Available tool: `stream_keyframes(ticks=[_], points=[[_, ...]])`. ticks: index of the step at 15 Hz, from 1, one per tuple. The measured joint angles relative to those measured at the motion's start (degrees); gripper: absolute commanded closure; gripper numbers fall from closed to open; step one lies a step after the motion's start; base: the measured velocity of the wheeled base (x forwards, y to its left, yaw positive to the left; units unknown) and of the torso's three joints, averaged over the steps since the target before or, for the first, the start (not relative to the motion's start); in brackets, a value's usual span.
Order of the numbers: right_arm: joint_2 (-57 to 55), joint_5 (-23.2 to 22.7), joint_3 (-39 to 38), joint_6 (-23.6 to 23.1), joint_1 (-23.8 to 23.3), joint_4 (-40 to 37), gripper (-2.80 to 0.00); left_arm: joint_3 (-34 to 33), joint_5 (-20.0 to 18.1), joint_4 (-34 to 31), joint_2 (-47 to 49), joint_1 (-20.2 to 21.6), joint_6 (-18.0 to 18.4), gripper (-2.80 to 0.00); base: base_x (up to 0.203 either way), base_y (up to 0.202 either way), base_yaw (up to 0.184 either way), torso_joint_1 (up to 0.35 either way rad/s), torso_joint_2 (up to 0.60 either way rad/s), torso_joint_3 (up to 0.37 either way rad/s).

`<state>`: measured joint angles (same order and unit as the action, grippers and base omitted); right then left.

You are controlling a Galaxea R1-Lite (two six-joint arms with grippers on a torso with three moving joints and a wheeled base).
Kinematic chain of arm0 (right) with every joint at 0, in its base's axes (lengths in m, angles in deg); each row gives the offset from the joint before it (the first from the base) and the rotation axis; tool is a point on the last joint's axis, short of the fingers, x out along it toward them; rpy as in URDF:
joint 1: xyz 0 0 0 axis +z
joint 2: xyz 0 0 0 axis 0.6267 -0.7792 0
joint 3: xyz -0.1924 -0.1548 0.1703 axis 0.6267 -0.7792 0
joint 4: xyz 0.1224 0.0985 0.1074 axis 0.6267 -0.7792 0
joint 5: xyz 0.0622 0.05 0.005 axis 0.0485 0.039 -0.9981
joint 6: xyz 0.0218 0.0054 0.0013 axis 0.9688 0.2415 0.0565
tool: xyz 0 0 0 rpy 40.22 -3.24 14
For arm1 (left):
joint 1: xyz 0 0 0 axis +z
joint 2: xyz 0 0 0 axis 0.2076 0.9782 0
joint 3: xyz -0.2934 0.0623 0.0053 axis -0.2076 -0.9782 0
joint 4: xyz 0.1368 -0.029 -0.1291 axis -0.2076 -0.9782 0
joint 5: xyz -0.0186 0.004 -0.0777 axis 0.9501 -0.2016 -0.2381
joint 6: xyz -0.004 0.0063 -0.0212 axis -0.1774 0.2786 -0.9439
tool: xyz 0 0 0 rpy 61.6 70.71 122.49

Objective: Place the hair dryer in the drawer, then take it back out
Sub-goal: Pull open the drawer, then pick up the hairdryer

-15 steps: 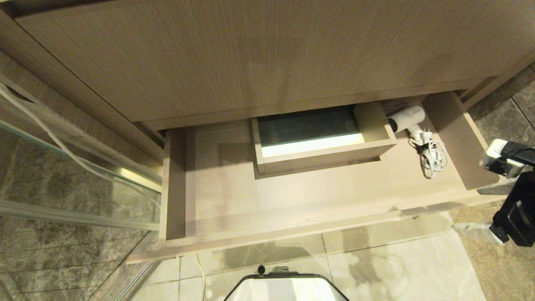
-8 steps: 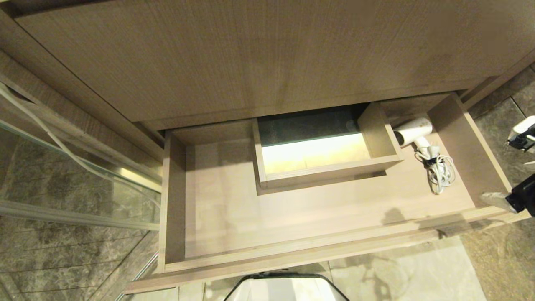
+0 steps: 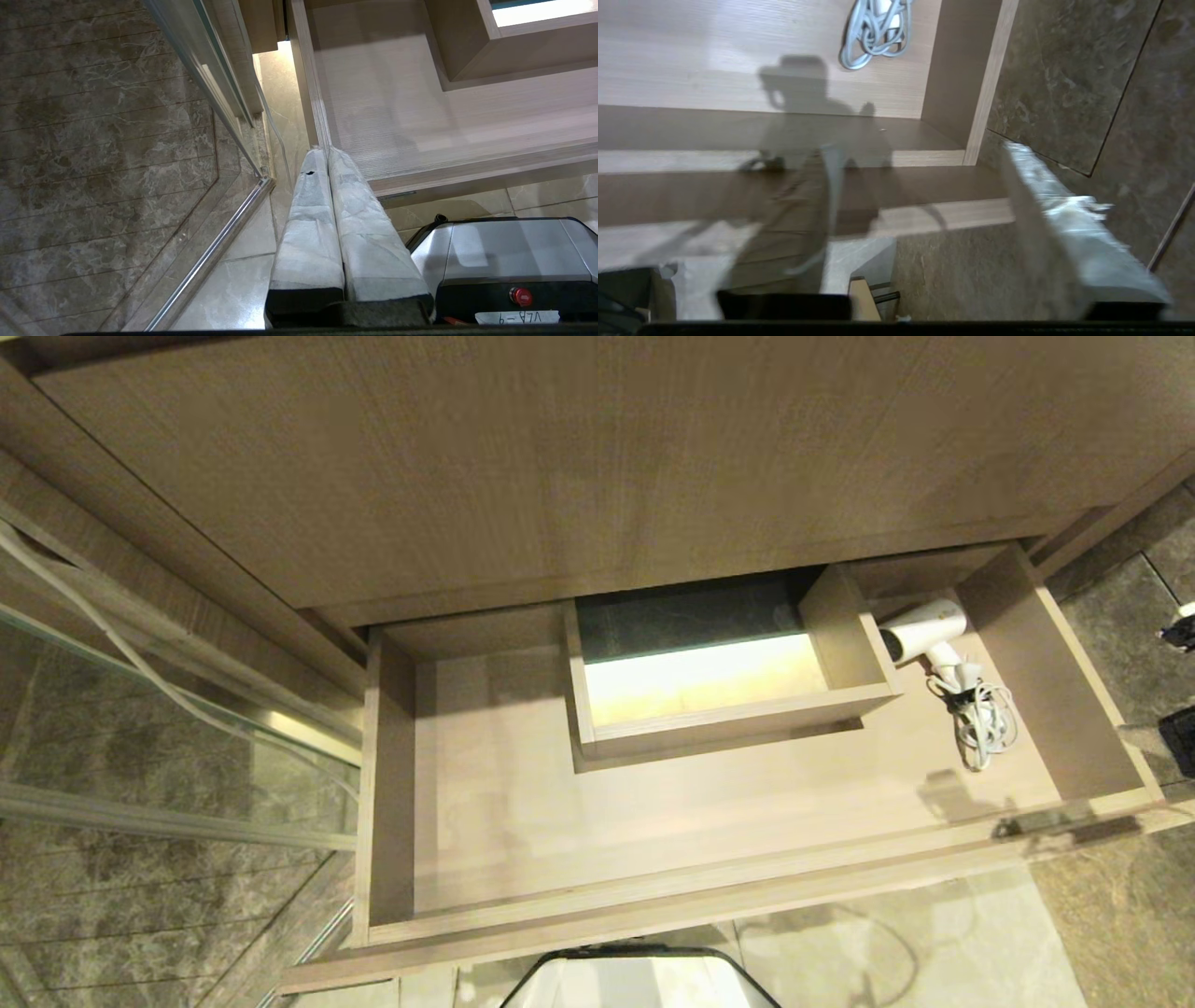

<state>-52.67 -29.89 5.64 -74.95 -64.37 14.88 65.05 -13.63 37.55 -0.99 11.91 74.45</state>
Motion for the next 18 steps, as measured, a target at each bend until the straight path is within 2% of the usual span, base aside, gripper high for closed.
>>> stream_keyframes(ticks=[8, 9, 12, 18], points=[[-17.6, 0.1, 13.8, 1.1, -1.3, 8.2, 0.00, 0.0, 0.0, 0.0, 0.0, 0.0, 0.0, 0.00, 0.000, 0.000, 0.000, 0.000, 0.00, 0.000], [-19.8, 0.0, 15.6, 1.2, -1.2, 8.2, -2.80, 0.0, 0.0, 0.0, 0.0, 0.0, 0.0, 0.00, 0.000, 0.000, 0.000, 0.000, 0.00, 0.000], [-26.0, -3.7, 21.0, 1.9, -0.6, 8.3, -2.80, 0.0, 0.0, 0.0, 0.0, 0.0, 0.0, 0.00, 0.000, 0.000, 0.000, 0.000, 0.00, 0.000], [-36.9, -8.5, 30.5, 7.7, 1.0, 10.3, -2.80, 0.0, 0.0, 0.0, 0.0, 0.0, 0.0, 0.00, 0.000, 0.000, 0.000, 0.000, 0.00, 0.000]])
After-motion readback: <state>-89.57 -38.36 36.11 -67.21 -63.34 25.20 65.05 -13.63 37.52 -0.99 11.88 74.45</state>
